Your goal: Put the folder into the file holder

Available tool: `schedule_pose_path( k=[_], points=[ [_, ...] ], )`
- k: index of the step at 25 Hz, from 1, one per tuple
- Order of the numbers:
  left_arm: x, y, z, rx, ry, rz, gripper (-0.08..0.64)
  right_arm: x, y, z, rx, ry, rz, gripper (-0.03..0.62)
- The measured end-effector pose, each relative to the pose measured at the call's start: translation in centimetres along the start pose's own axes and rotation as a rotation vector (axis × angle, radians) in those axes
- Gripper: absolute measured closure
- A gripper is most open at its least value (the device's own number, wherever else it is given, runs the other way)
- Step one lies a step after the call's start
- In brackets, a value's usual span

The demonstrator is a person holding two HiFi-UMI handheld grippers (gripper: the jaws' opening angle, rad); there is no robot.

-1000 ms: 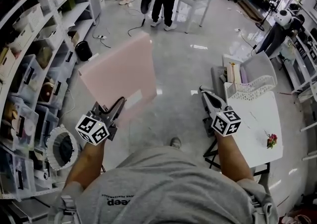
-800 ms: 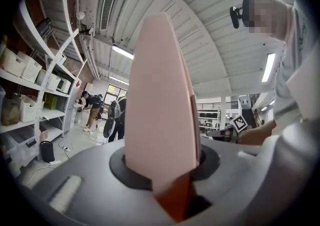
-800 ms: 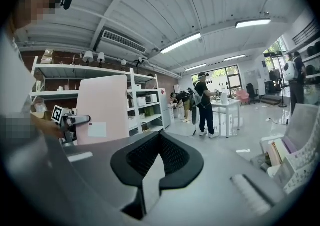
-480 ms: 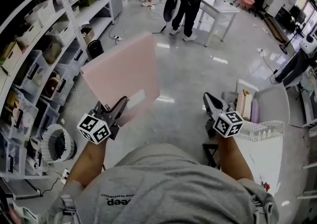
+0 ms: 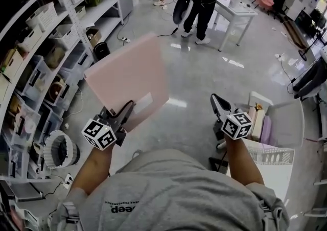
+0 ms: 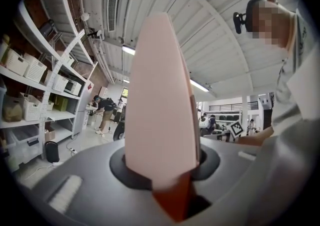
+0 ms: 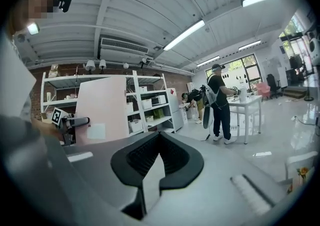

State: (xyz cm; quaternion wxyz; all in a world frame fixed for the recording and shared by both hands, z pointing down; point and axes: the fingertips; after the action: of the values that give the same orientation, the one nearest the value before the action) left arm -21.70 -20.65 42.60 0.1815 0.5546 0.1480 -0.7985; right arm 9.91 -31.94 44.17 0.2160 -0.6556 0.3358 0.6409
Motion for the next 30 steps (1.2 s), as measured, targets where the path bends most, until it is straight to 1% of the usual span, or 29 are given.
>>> schedule_pose_path(
  k=[3,6,10,14,17,20,23,26,30],
  points=[
    [0.5,0.9,2.4,-0.014,-0.001,-0.005,0.367,-0.2,2.1,-0.1,-0.011,0.007,0.005,0.588],
    [1.7,1.7,5.6,-0.041,-0.005,-0.012,0.367,0.1,4.5,0.8,-0.032,-0.019,0.002,0.588],
    [3.2,3.6,9.9,-0.101,-0.002,0.017,0.367,1.0,6.7,1.0,-0.12,-0.009,-0.013,0.588],
    [4.8,6.0,12.4,-0.172,0.027,0.051,0.367,1.8,7.6,0.6,-0.207,-0.004,-0.023,0.588],
    [5.2,8.4,13.2,-0.229,0.038,0.08,0.367,1.8,8.0,0.0,-0.269,-0.004,-0.023,0.588],
    [4.7,10.7,12.7,-0.281,0.038,0.12,0.367,1.7,7.1,-0.9,-0.327,0.01,-0.027,0.588],
    [4.0,13.4,10.9,-0.348,0.037,0.15,0.367,2.0,4.9,-2.1,-0.381,0.01,-0.037,0.588],
    [3.1,16.2,8.0,-0.417,0.045,0.169,0.367,1.9,1.8,-3.4,-0.446,0.012,-0.041,0.588],
    [1.7,19.6,3.4,-0.511,0.019,0.183,0.367,1.6,-3.7,-4.7,-0.533,0.018,-0.043,0.588]
  ],
)
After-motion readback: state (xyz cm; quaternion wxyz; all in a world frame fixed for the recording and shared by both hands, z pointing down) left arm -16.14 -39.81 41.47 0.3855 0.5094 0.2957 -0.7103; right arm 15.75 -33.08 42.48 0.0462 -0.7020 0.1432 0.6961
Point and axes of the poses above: the fingertips, and each gripper's own axes: y forward along the fingers, z to its left, x out of its top, and after that the axes turned 7 degrees about -y, right-handed
